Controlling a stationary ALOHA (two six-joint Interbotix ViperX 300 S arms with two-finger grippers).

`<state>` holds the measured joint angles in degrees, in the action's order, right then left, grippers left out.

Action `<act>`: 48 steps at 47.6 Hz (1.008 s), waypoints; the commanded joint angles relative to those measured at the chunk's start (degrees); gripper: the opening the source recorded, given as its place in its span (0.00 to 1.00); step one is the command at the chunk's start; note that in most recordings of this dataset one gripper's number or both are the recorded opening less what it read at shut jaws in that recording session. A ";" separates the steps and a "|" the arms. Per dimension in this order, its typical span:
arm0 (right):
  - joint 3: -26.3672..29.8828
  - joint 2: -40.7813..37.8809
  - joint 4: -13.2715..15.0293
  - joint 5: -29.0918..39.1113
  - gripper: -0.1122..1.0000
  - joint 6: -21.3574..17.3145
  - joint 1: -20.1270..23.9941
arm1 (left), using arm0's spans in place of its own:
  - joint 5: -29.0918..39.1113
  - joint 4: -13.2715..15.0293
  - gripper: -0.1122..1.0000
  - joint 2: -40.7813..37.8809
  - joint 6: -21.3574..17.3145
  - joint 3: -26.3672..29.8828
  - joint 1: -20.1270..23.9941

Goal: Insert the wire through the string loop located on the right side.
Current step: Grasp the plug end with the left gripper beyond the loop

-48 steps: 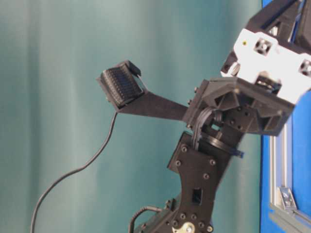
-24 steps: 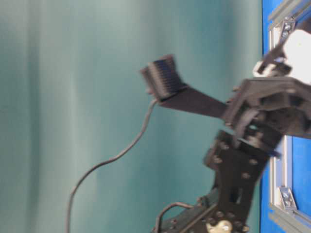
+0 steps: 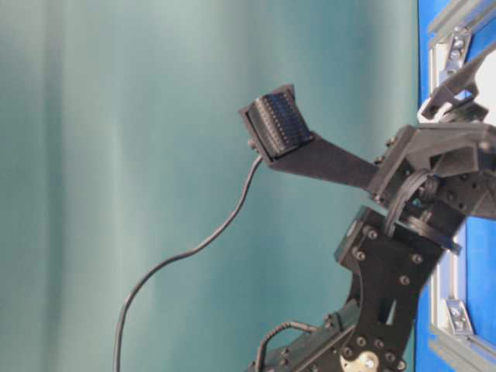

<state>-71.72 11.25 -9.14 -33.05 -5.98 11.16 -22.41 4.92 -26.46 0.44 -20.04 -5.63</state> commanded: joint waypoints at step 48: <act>0.97 0.35 0.09 -0.26 0.07 0.09 -0.18 | -1.41 -0.09 0.17 1.23 -0.09 1.41 -0.09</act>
<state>-71.72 11.25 -9.05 -33.05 -5.98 11.16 -23.03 4.92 -26.46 0.35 -19.86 -5.63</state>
